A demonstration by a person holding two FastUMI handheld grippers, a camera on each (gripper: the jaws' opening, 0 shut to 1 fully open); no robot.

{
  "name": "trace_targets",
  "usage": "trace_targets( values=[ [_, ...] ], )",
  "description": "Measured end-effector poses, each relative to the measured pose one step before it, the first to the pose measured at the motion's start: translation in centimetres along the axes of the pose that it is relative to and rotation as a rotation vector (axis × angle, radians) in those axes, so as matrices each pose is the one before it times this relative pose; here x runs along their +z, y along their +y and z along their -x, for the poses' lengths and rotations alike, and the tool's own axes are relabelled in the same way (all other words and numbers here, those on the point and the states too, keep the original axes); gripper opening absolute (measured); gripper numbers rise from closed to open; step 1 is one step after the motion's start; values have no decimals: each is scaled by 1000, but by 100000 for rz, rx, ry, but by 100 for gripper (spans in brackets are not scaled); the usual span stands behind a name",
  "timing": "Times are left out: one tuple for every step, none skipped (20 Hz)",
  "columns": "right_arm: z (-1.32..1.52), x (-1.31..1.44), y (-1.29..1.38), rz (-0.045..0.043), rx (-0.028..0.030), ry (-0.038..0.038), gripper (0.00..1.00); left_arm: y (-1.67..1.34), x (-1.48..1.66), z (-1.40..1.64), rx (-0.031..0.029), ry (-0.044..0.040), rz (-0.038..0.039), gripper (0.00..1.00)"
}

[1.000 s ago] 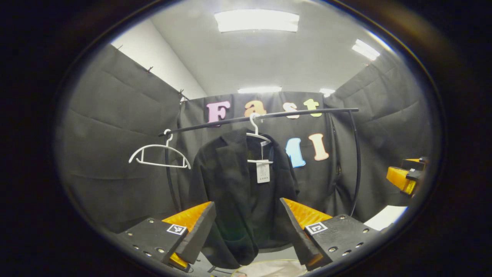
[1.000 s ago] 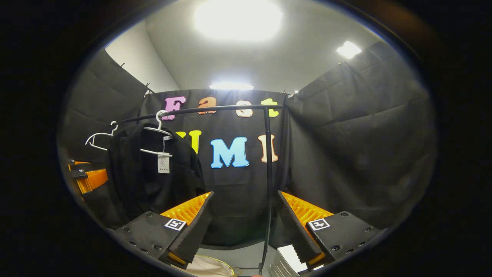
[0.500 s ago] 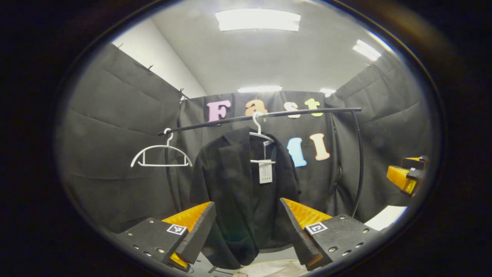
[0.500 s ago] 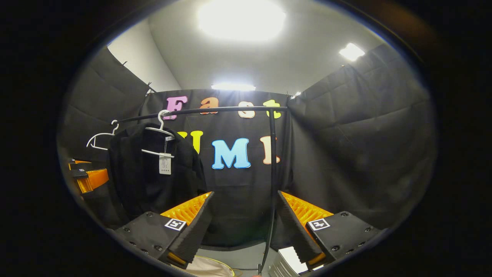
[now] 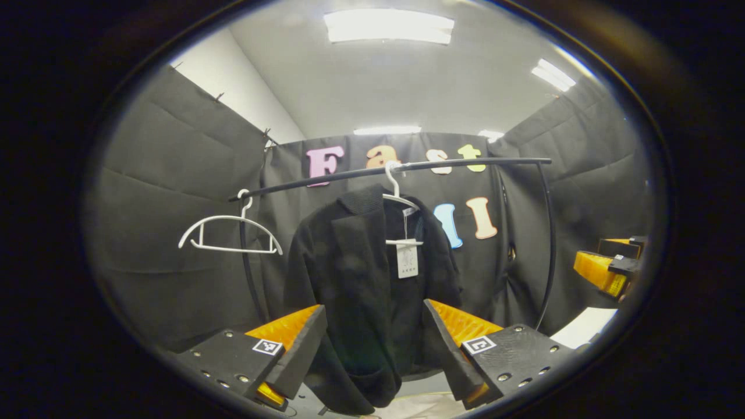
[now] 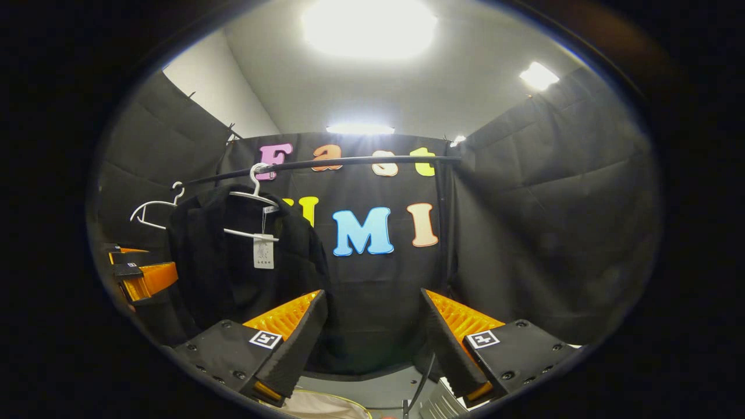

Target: Grasp the clothes on the hanger with both hands and then place them into the laundry hamper below.

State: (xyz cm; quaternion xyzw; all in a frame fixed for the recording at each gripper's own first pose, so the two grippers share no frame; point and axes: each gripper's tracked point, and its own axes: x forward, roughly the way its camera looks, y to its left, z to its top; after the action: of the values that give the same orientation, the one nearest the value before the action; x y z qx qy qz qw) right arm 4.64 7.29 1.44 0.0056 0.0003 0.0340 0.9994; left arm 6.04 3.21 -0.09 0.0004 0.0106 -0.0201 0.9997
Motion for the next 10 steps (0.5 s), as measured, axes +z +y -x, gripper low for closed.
trace_targets(
  values=[
    [-583,206,751,414,2153,-168,99,-20,150,-442,250,-201,-797,96],
    [-718,79,646,155,2147,-450,99,-132,160,-201,144,-351,-890,96],
    [-738,280,606,-464,2089,-644,99,-72,221,-408,361,-366,-863,96],
    [-680,83,512,-963,2268,-301,97,-113,83,-320,488,-238,-742,96],
    [-780,101,575,-1260,2559,-270,99,-63,118,-458,992,-133,-571,96],
    [-875,138,545,-1203,2597,-388,99,-430,-173,-609,1008,172,-309,96],
    [-921,73,350,-1087,2572,-324,99,-151,-30,-546,1265,166,-259,96],
    [-965,38,323,-987,2670,-164,99,-67,-42,-460,1563,284,-298,96],
    [-876,82,211,-971,2598,-201,99,-189,-57,-573,1998,638,-308,96],
    [-1058,-33,101,-927,2362,286,99,-226,69,-579,1691,768,-130,96]
  ],
)
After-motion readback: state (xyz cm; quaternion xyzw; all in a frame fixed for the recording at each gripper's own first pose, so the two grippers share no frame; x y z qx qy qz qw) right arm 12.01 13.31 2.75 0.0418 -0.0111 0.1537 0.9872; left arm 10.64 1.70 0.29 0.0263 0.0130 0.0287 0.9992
